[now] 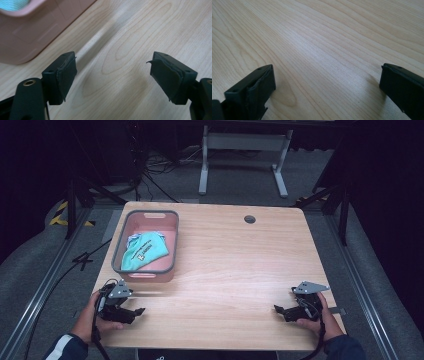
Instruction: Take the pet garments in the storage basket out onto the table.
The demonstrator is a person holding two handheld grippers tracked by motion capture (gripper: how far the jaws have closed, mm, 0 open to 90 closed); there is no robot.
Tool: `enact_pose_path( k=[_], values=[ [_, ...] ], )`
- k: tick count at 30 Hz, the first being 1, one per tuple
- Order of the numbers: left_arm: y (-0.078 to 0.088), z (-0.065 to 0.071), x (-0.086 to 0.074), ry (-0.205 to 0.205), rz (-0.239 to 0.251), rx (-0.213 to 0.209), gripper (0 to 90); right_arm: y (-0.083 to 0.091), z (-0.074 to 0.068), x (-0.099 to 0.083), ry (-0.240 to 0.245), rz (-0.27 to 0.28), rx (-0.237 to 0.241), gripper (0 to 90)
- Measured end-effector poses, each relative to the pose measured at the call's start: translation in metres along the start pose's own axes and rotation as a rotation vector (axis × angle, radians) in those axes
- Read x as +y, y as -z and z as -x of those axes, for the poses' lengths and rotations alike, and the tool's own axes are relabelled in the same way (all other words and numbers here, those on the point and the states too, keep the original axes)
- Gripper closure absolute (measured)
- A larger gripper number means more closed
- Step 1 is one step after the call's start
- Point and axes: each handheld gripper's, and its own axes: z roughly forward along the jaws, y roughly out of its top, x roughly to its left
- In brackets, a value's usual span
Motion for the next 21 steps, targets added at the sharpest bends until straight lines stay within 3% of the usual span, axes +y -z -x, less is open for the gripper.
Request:
enact_pose_path(
  k=[9, 10, 16, 21],
  values=[
    [0.025, 0.001, 0.006, -0.011, 0.054, 0.009, 24.9, 0.000, 0.000, 0.000, -0.001, 0.001, 0.001, 0.5],
    [0.030, 0.001, 0.009, -0.014, 0.061, 0.032, 24.6, 0.000, 0.000, 0.000, -0.001, 0.001, 0.002, 0.5],
    [0.045, -0.001, 0.019, 0.000, 0.122, 0.051, 24.1, 0.000, 0.000, 0.000, -0.001, 0.001, 0.001, 0.5],
    [0.062, -0.004, 0.036, -0.033, 0.151, 0.063, 22.2, 0.000, 0.000, 0.000, -0.001, 0.001, 0.001, 0.5]
  ],
)
